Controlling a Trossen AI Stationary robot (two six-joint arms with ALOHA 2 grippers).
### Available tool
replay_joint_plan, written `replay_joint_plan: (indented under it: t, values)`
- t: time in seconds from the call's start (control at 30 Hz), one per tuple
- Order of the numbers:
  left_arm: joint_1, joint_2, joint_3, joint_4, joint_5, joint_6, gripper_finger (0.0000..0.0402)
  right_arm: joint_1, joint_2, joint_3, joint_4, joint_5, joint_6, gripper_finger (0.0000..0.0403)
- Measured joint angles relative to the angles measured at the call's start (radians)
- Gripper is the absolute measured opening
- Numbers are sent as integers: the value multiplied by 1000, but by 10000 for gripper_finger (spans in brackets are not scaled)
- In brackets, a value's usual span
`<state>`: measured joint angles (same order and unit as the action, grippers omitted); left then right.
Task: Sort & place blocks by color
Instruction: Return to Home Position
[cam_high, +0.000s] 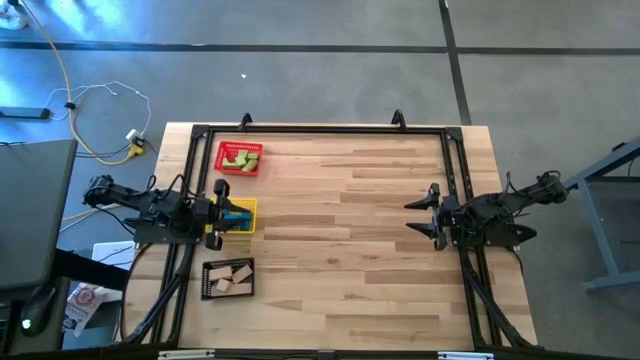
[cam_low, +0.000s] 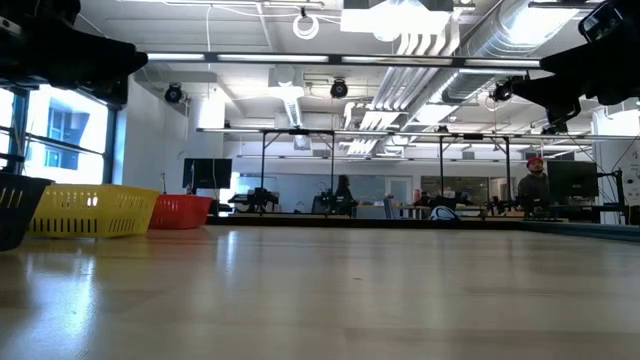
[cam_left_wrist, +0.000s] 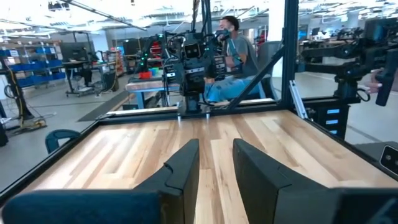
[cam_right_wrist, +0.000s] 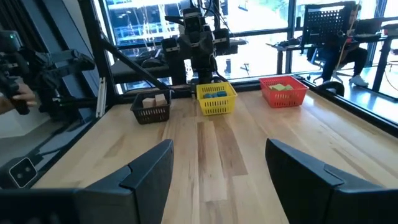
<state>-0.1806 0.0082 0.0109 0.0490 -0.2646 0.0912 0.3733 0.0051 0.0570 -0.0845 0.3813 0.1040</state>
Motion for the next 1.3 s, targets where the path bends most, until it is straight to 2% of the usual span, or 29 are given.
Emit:
replay_joint_plan:
  t: [0.37, 1.3]
  values:
    - [0, 0, 1, 0, 0, -1, 86, 0, 0, 0, -1, 0, 78, 240]
    - [0, 0, 1, 1, 0, -1, 87, 0, 0, 0, -1, 0, 78, 240]
